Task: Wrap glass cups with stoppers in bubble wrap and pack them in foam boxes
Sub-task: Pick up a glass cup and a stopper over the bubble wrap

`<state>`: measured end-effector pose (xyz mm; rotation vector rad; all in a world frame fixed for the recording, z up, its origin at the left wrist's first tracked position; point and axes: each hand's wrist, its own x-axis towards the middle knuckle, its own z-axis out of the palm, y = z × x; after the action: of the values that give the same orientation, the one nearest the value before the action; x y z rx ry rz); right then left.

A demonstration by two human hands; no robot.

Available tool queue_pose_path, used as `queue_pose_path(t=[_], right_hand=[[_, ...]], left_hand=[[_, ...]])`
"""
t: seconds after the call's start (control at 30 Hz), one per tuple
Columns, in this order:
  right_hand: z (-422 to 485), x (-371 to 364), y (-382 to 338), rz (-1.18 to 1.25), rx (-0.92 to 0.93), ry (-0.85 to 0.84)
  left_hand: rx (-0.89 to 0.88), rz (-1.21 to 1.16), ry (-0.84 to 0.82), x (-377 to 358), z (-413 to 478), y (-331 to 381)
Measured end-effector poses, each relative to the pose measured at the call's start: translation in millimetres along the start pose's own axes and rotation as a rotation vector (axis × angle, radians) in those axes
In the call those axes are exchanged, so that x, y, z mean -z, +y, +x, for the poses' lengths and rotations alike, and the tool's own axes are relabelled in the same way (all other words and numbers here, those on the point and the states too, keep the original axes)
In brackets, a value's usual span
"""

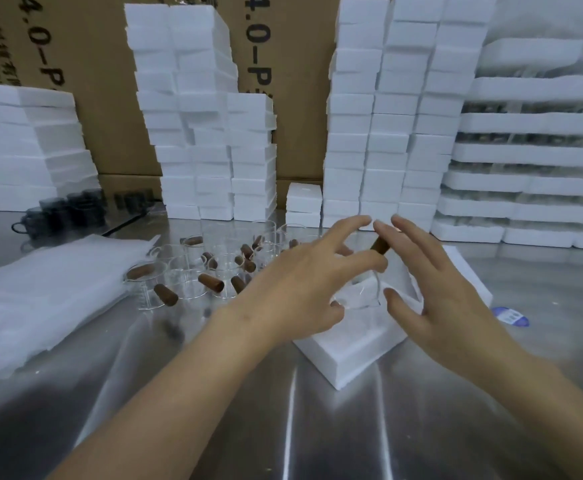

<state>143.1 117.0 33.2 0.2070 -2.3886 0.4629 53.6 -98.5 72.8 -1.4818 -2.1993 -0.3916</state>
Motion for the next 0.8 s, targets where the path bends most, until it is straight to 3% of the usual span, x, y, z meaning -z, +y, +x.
queue_pose_path(t=[0.17,0.33,0.47,0.67,0.8], right_hand=[[2,4,6,-0.025,0.058,0.071],[4,13,6,0.016,0.007,0.189],[3,15,-2,0.081,0.043,0.338],[5,20,-13,0.176,0.047,0.491],[4,19,-13,0.206,0.016,0.494]], left_hand=[[-0.062,0.042,-0.002,-4,1,7],[0.022,-0.197,0.045,-8,-1,10],[0.102,-0.381,0.259,-6,1,8],[0.099,-0.343,0.633,-14,5,13],[0.035,-0.249,0.732,-14,4,15]])
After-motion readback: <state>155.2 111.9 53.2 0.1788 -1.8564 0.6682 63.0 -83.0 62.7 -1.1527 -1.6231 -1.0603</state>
